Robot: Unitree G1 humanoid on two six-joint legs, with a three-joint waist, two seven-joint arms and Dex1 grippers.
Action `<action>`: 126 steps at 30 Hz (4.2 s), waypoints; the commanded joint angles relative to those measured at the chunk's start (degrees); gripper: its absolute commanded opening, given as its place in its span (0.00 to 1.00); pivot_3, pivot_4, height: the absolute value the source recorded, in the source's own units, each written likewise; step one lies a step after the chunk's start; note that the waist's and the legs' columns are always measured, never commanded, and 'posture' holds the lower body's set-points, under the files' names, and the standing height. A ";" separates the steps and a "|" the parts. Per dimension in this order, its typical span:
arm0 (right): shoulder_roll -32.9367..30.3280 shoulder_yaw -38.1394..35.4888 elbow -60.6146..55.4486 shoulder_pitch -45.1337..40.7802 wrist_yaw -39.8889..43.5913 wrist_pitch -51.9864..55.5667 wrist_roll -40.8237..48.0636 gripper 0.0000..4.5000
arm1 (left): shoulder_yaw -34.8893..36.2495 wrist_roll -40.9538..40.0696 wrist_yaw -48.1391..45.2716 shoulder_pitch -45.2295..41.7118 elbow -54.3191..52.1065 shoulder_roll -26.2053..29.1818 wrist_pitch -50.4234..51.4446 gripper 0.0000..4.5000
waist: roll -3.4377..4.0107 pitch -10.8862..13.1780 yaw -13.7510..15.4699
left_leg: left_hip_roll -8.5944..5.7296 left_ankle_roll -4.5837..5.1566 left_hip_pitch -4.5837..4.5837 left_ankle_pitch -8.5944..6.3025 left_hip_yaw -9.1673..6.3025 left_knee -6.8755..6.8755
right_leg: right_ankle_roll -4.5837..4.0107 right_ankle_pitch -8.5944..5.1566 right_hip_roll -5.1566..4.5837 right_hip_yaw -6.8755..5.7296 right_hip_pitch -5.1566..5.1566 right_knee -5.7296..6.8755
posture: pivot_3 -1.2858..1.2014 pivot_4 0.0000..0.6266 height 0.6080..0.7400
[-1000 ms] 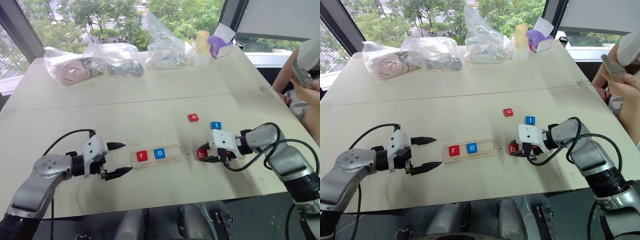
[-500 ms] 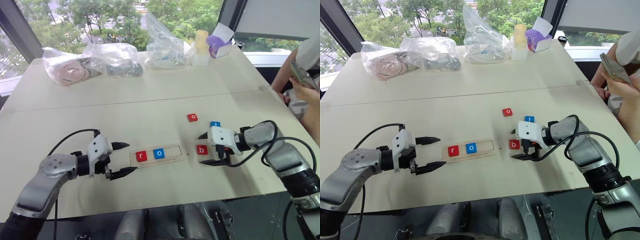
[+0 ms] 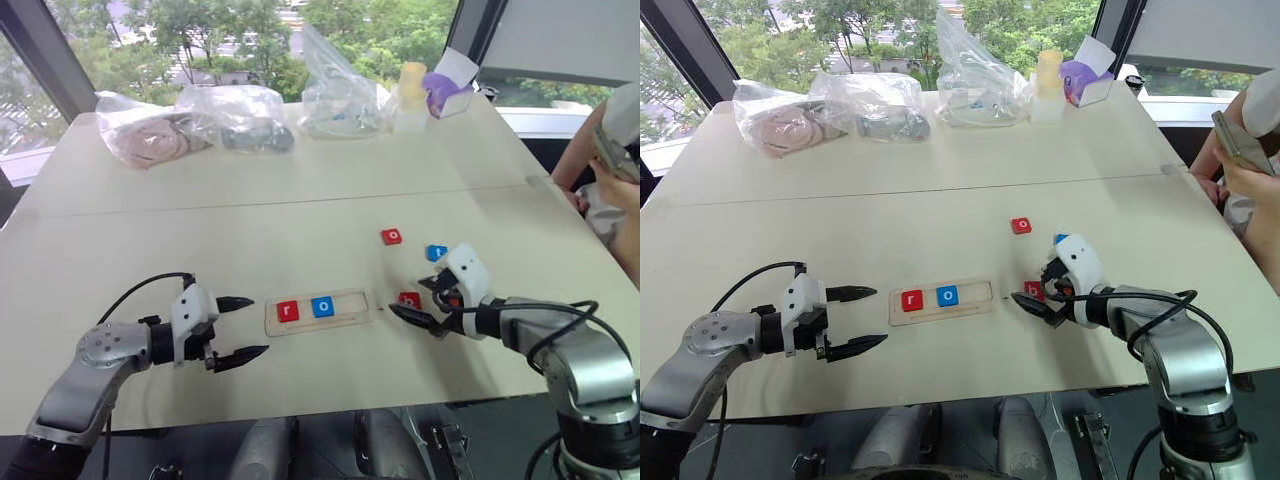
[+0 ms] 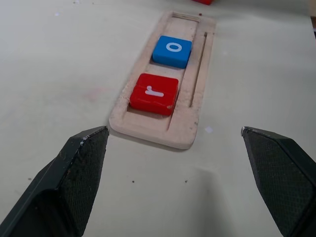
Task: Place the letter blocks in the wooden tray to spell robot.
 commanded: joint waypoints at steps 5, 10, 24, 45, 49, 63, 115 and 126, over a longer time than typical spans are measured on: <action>-11.66 5.36 9.24 -1.73 13.30 -23.91 -0.83 0.99 | -0.26 0.05 -1.87 -1.77 0.63 0.14 -1.72 1.00 | -0.03 0.00 -0.20 | 0.01 0.01 0.03 0.00 0.01 -0.02 | 0.02 0.00 0.10 -0.04 0.05 -0.05 | 0.52 0.24 1.00; -14.33 11.00 26.64 -8.94 22.09 -39.62 -3.93 0.99 | 0.35 -0.35 -2.14 -1.16 -0.47 0.54 -1.12 1.00 | -0.08 0.03 -0.80 | 0.02 0.01 0.09 0.01 0.05 0.00 | 0.03 0.01 0.12 -0.04 0.11 -0.03 | 0.52 0.24 1.00; -9.44 18.25 47.42 -16.88 28.03 -55.21 -9.64 0.36 | 2.72 -0.88 0.57 3.14 -4.43 1.03 -0.16 1.00 | -0.19 -0.01 -1.61 | 0.07 0.01 0.28 0.00 -0.01 -0.01 | -0.02 0.04 0.09 -0.02 0.29 -0.03 | 0.52 0.24 1.00; -6.72 22.86 33.34 -21.74 32.19 -46.52 -8.63 0.24 | 1.34 -0.25 0.64 1.49 -4.14 0.64 0.08 1.00 | -0.15 0.02 -1.41 | 0.08 0.01 0.20 0.00 -0.02 -0.01 | -0.02 0.04 0.08 -0.02 0.17 0.01 | 0.52 0.24 1.00; -4.30 24.84 33.66 -23.95 31.59 -43.81 -9.72 0.24 | 1.45 -0.51 0.53 2.00 -4.94 0.76 0.21 1.00 | -0.15 0.02 -1.36 | 0.07 0.01 0.19 0.00 -0.02 -0.01 | -0.02 0.04 0.07 -0.02 0.17 0.00 | 0.52 0.24 1.00; 1.02 30.75 37.54 -29.81 30.88 -41.69 -13.72 0.24 | 1.54 -0.79 2.27 2.95 -7.47 0.52 1.61 1.00 | -0.15 0.02 -1.42 | 0.05 0.00 0.13 0.00 -0.02 -0.04 | -0.01 0.05 0.06 -0.01 0.05 0.00 | 0.52 0.24 1.00; 2.89 28.46 41.52 -30.69 25.49 -47.64 -16.70 0.99 | 1.38 -0.79 2.78 2.09 -7.39 0.19 2.42 1.00 | -0.14 0.03 -1.47 | 0.04 0.00 0.11 0.00 0.00 -0.06 | 0.00 0.06 0.08 -0.01 0.02 0.02 | 0.52 0.24 1.00; 8.04 30.04 40.60 -30.79 22.80 -46.37 -16.85 0.99 | 1.59 -1.04 3.41 2.46 -8.48 0.20 3.19 1.00 | -0.14 0.03 -1.52 | 0.04 0.00 0.12 0.00 -0.01 -0.07 | 0.01 0.07 0.11 -0.01 0.00 0.05 | 0.52 0.24 1.00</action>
